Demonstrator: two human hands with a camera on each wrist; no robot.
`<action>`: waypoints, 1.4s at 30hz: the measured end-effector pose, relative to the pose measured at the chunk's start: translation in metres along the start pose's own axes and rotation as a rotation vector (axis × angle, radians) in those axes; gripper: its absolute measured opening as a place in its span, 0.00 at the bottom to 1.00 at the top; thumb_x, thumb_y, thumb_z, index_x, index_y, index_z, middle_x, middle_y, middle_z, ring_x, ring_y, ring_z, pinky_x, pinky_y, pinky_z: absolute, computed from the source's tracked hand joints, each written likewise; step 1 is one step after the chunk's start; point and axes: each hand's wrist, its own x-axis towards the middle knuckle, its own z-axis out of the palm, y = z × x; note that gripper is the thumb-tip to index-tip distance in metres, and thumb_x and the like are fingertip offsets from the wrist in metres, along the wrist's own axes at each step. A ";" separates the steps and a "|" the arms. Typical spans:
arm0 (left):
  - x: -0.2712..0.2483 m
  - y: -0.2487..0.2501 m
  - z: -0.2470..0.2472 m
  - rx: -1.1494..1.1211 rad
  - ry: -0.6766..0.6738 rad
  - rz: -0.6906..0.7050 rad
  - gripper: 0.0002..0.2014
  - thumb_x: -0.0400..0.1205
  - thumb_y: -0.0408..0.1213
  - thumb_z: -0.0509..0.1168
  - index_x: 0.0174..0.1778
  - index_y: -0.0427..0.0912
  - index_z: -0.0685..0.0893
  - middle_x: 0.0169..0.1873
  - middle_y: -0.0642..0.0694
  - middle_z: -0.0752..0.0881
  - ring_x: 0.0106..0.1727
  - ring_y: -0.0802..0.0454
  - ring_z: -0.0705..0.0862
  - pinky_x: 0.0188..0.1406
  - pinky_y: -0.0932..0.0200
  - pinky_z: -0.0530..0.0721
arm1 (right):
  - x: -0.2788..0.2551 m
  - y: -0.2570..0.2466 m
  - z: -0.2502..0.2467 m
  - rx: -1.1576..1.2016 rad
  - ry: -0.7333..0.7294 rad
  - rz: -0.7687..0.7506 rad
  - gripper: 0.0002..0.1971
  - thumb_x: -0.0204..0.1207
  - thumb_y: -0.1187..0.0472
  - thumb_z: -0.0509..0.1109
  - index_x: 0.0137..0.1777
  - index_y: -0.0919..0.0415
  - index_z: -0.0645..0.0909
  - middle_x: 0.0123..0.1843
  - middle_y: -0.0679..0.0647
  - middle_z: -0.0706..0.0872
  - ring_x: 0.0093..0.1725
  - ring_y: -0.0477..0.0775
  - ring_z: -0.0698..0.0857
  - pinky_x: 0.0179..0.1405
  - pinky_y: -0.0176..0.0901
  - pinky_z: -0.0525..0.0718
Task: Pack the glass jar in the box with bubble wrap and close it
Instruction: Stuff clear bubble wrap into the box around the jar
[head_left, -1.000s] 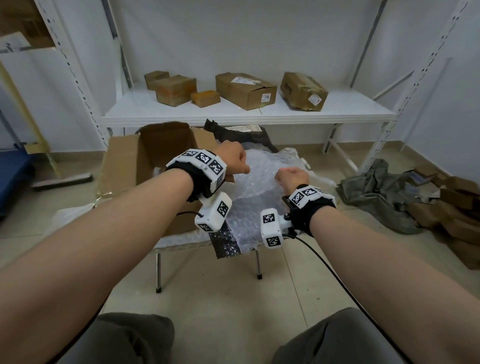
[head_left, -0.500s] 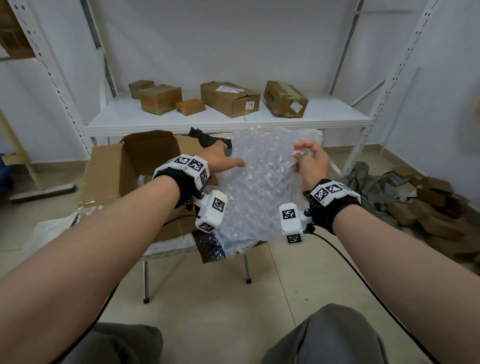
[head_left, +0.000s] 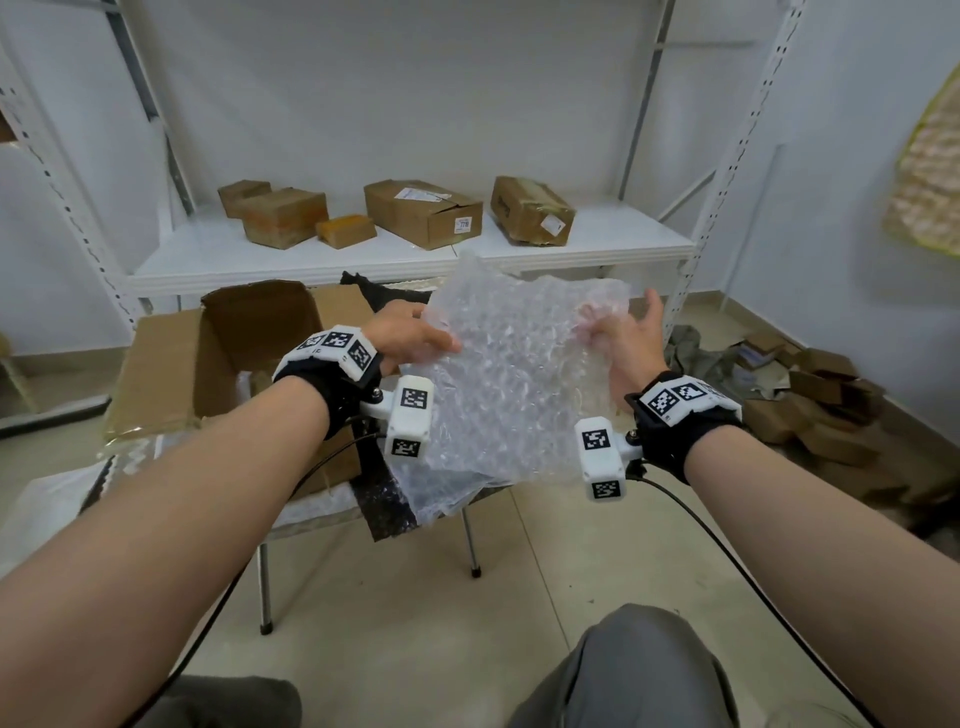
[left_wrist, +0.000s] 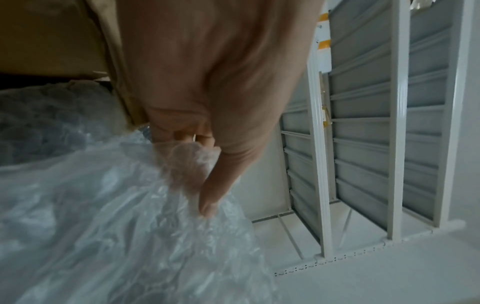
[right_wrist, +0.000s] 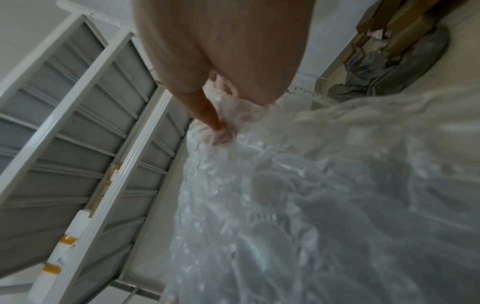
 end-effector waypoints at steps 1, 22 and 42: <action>-0.005 0.003 0.003 -0.060 -0.008 0.008 0.29 0.61 0.36 0.84 0.58 0.31 0.88 0.55 0.35 0.90 0.60 0.36 0.87 0.66 0.38 0.82 | 0.000 0.000 -0.002 -0.089 0.034 0.070 0.41 0.75 0.65 0.74 0.84 0.53 0.57 0.70 0.59 0.76 0.62 0.57 0.85 0.60 0.54 0.84; -0.025 0.016 0.024 -0.457 -0.013 -0.067 0.07 0.83 0.25 0.62 0.48 0.35 0.86 0.30 0.43 0.88 0.21 0.55 0.85 0.18 0.65 0.82 | -0.004 0.011 -0.049 0.014 -0.173 0.179 0.12 0.80 0.78 0.60 0.52 0.70 0.84 0.50 0.64 0.89 0.50 0.65 0.88 0.60 0.55 0.84; -0.024 0.022 0.018 -0.291 -0.068 0.030 0.36 0.79 0.21 0.68 0.81 0.50 0.68 0.48 0.48 0.81 0.32 0.57 0.90 0.21 0.67 0.83 | -0.018 0.007 -0.055 0.279 -0.279 0.366 0.44 0.68 0.52 0.80 0.82 0.64 0.65 0.79 0.64 0.74 0.72 0.59 0.80 0.68 0.47 0.81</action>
